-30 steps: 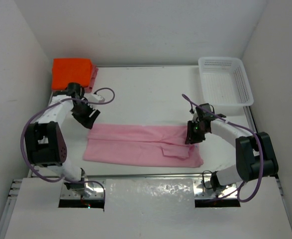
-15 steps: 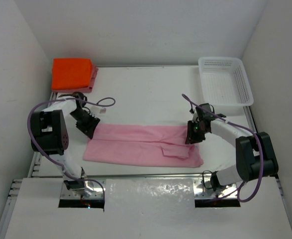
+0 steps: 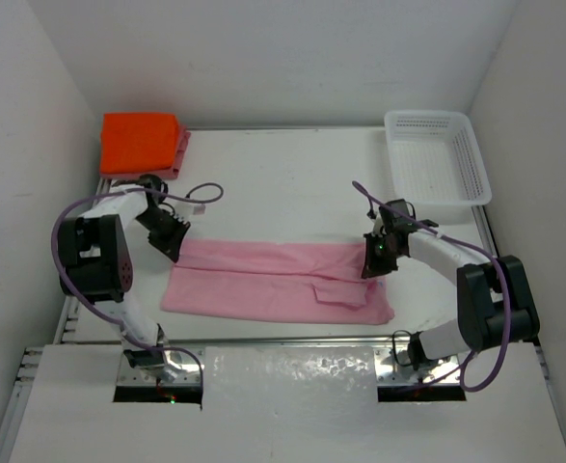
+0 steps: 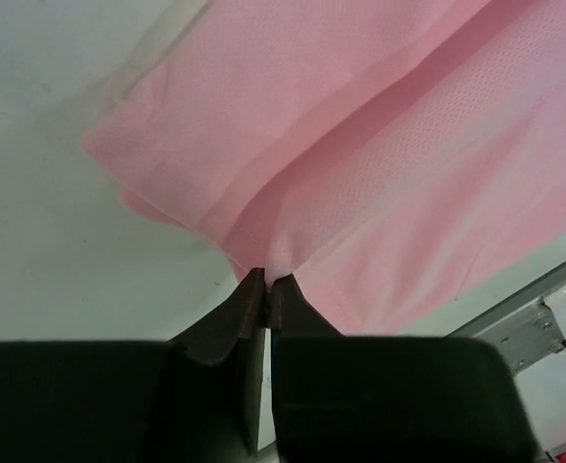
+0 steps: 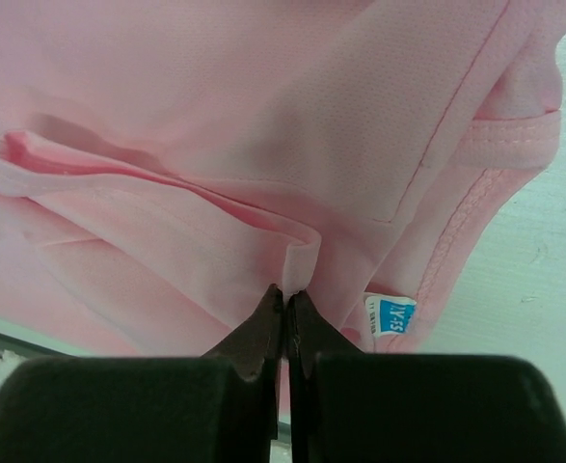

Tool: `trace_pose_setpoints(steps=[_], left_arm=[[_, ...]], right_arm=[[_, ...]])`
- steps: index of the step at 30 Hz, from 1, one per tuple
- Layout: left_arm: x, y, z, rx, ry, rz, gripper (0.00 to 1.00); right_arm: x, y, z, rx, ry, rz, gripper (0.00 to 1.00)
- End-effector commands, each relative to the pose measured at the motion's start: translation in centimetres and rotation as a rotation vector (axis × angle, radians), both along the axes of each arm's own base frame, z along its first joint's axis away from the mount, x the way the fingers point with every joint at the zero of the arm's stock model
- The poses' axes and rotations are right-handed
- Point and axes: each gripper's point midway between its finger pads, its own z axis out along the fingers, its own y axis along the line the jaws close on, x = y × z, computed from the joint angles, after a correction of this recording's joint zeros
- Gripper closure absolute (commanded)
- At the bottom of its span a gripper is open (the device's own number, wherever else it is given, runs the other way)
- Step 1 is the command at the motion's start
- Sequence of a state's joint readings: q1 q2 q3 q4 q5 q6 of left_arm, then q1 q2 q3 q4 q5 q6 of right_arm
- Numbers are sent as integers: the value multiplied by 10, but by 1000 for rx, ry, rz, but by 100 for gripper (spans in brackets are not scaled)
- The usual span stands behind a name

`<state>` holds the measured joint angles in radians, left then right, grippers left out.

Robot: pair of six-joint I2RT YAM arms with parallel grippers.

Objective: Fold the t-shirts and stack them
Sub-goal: Fold the other side of the tshirt into a rectangle

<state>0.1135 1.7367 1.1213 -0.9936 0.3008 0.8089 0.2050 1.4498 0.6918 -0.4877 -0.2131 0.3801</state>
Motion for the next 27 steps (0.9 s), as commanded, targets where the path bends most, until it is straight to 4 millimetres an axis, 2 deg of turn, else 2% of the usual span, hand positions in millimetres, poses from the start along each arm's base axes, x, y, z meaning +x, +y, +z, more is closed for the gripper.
trace_pose_setpoints(steps=[1, 8, 10, 11, 12, 14, 15, 16, 17, 19, 20, 21, 22, 23, 24, 25, 27], left_arm=[[30, -2, 30, -23, -137, 21, 100], [81, 0, 56, -29, -312, 72, 100], [95, -2, 63, -41, -359, 84, 100], [108, -2, 66, -46, -406, 87, 100], [118, -6, 72, -73, -436, 103, 100], [141, -8, 80, -100, -515, 111, 100], [150, -11, 88, -123, -546, 123, 100], [160, -12, 95, -131, -597, 115, 100], [162, -13, 97, -136, -612, 112, 100], [158, -14, 106, -128, -651, 57, 100], [147, -11, 95, -101, -639, 15, 100], [139, -10, 100, -82, -663, -14, 100], [132, -8, 97, -66, -670, -39, 100], [113, -6, 77, -43, -638, -104, 100], [101, -7, 77, -36, -638, -142, 100], [83, -8, 61, -35, -596, -171, 100], [67, -4, 49, -5, -552, -211, 100]], right_arm=[[27, 6, 20, 26, -82, 2, 100], [66, 1, 47, -15, -142, 9, 100], [82, -1, 54, -15, -167, -5, 100], [90, -1, 57, -14, -187, -6, 100], [107, 0, 70, -8, -228, -10, 100], [125, -3, 74, -12, -236, -24, 100], [142, -2, 90, -1, -277, -31, 100], [145, -5, 90, -5, -265, -35, 100], [148, -6, 94, -7, -270, -33, 100], [145, -8, 97, -21, -267, -20, 100], [132, -10, 91, -24, -248, -18, 100], [125, -11, 88, -24, -244, -15, 100], [118, -11, 84, -21, -242, -11, 100], [100, -13, 74, -22, -219, -12, 100], [95, -10, 71, 1, -223, -17, 100], [78, -9, 59, 17, -191, -23, 100], [65, -2, 50, 65, -161, -31, 100]])
